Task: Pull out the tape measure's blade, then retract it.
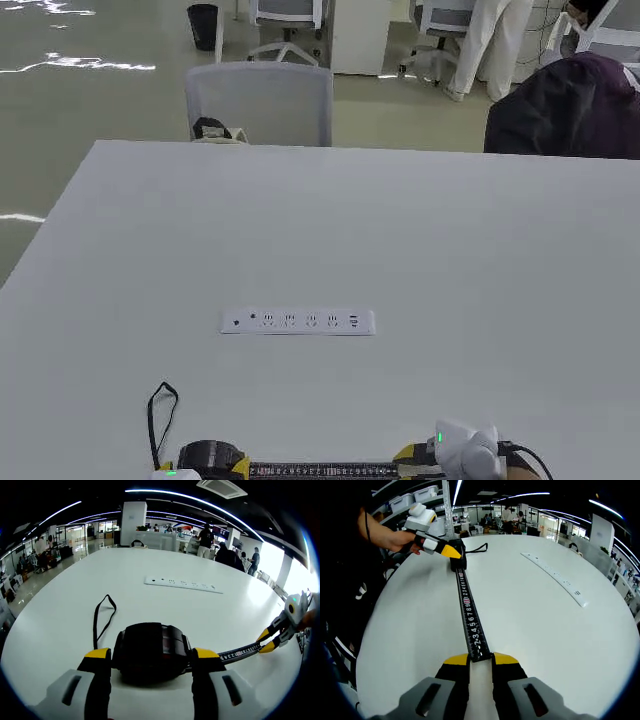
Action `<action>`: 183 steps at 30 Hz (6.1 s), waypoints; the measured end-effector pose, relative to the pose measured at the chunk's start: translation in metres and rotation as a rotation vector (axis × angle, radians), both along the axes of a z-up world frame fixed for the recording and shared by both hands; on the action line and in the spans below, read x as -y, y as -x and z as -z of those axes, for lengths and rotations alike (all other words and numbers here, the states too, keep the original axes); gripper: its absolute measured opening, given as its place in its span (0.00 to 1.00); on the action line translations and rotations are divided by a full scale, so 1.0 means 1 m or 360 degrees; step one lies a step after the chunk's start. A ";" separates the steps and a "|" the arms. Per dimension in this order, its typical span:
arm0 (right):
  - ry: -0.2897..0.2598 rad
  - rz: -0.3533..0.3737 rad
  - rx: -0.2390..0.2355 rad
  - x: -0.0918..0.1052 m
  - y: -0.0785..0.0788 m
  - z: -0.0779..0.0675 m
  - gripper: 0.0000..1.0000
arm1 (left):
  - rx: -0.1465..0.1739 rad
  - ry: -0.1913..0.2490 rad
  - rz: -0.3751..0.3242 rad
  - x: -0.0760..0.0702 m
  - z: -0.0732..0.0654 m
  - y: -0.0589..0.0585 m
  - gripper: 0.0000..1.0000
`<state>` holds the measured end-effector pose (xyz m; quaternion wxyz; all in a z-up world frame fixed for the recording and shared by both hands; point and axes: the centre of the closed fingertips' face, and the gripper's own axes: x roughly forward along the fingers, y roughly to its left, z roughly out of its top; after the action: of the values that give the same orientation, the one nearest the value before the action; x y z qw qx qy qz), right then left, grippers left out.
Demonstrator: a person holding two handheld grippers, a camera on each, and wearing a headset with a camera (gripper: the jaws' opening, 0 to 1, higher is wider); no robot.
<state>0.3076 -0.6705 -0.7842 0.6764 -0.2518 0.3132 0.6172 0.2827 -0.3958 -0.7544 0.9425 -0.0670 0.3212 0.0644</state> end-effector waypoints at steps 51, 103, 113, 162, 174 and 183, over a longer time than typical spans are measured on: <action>-0.0051 -0.0032 0.0034 -0.029 0.006 -0.016 0.12 | 0.0028 0.0073 0.0011 -0.002 0.001 0.001 0.57; -0.0138 -0.0146 0.0068 -0.151 0.016 -0.015 0.12 | 0.0044 0.0208 0.0026 -0.004 -0.003 0.001 0.57; -0.0147 -0.0164 0.0070 -0.173 0.019 -0.014 0.12 | 0.0044 0.0213 0.0027 -0.004 -0.001 0.000 0.57; -0.0024 -0.0370 0.0134 -0.223 0.027 0.000 0.13 | 0.0041 0.0211 0.0084 -0.001 -0.001 0.002 0.57; -0.0028 -0.0342 0.0121 -0.222 0.025 0.000 0.14 | 0.0024 0.0195 0.0103 0.000 0.001 0.002 0.58; -0.0043 -0.0324 0.0093 -0.221 0.027 -0.005 0.13 | 0.0025 0.0208 0.0143 0.002 0.002 0.001 0.58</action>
<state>0.2804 -0.4497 -0.7796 0.6224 -0.2911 0.2579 0.6793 0.2815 -0.3976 -0.7559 0.9405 -0.1143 0.3199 0.0003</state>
